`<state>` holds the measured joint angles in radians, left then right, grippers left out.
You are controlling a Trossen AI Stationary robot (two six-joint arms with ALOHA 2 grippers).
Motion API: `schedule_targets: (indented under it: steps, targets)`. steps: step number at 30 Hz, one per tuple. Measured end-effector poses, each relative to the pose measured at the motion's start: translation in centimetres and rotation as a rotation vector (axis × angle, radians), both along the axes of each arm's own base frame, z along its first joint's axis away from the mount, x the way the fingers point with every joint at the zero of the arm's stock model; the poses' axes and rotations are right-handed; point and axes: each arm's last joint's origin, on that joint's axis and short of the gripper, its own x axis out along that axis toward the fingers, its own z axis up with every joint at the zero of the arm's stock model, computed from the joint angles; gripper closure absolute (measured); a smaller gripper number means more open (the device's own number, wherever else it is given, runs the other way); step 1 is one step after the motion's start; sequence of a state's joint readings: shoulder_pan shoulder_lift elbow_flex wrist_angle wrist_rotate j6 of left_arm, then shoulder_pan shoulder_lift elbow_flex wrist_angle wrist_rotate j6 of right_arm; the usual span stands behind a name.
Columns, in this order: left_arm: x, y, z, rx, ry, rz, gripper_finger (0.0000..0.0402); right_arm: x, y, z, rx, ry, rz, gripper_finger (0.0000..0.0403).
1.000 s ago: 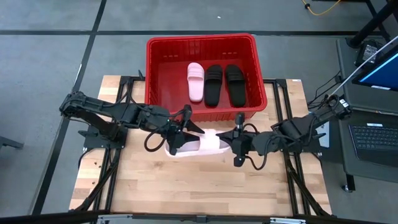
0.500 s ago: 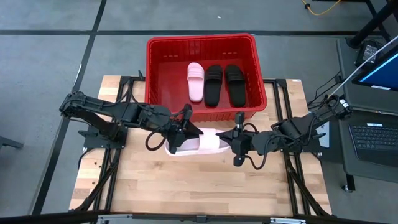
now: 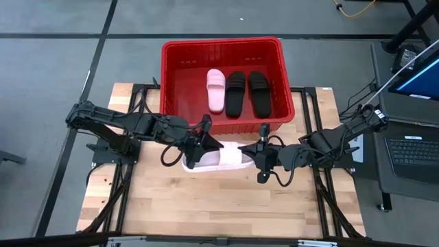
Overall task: Pick and place slides into bin
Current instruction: Put the pink slide into the bin
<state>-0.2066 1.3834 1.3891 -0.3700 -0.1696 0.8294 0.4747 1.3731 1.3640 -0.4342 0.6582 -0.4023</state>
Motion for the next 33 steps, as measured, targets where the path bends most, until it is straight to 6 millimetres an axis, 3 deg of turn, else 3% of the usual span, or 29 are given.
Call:
schedule_targets:
  steps: [10, 20, 27, 33]
  targets:
    - [0.0, 0.3, 0.1, 0.04, -0.006, 0.053, 0.0397, 0.1, -0.2, 0.2, -0.014, -0.037, -0.074, 0.0385]
    - [-1.0, 1.6, 1.1, 0.077, -0.03, 0.103, 0.0398, 0.0, -0.5, 0.4, -0.025, -0.073, -0.174, 0.0332]
    - [-2.4, 3.1, 2.0, 0.103, -0.048, 0.222, 0.0398, -0.1, -0.7, 0.5, -0.052, -0.09, -0.25, 0.0288]
    - [-3.0, 4.6, 2.5, 0.156, -0.064, 0.428, 0.0398, -0.3, -1.1, 0.6, -0.114, -0.117, -0.388, 0.0272]
